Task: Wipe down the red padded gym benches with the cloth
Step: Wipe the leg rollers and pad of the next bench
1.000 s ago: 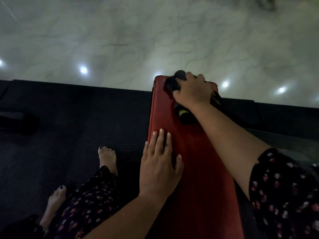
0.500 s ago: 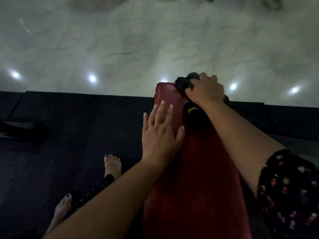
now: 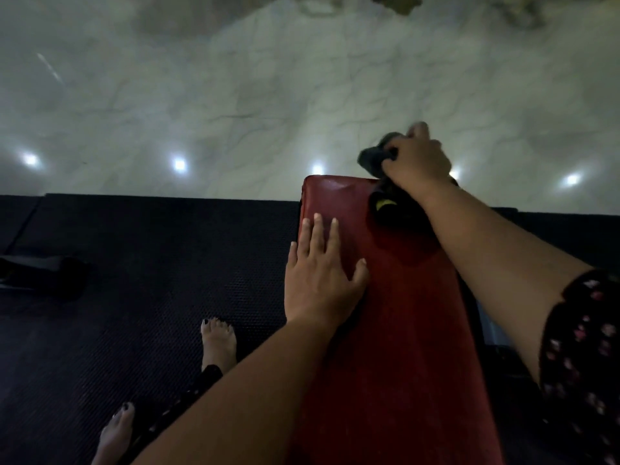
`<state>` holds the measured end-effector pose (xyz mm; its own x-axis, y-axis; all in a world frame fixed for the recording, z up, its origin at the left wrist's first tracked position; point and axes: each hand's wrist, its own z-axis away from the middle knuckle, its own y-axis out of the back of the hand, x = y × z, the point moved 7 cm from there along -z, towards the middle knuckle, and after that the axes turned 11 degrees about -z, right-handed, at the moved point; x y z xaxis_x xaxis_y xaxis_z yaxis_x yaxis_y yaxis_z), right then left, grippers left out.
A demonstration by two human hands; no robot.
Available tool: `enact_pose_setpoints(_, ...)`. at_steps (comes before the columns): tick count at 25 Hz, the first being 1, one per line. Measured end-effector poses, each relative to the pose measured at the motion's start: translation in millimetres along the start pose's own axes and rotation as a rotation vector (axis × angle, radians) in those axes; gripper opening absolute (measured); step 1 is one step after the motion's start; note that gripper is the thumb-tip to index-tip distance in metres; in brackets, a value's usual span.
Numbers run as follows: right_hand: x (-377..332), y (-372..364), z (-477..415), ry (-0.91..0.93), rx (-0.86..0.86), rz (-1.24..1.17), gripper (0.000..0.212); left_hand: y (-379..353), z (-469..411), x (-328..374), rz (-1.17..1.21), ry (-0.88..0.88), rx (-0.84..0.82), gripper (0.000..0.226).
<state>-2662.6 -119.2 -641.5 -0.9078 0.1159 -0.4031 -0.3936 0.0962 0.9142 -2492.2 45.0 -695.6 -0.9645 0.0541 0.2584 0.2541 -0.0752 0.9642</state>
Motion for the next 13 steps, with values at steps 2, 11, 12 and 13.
enact_pose_setpoints(2,-52,-17,-2,0.179,-0.013,0.029,0.032,0,1,-1,0.008,-0.006,0.01,0.076)
enact_pose_setpoints(11,-67,-56,17,0.262,-0.469,0.237,0.059,0,0,0,0.03,-0.006,-0.003,0.073)
enact_pose_setpoints(12,-60,-54,16,0.243,-0.448,0.245,0.057,0,1,0,0.032,-0.007,0.003,0.073)
enact_pose_setpoints(13,-54,-53,11,0.205,-0.411,0.259,0.054,0,1,-1,0.033,-0.007,0.009,0.073)
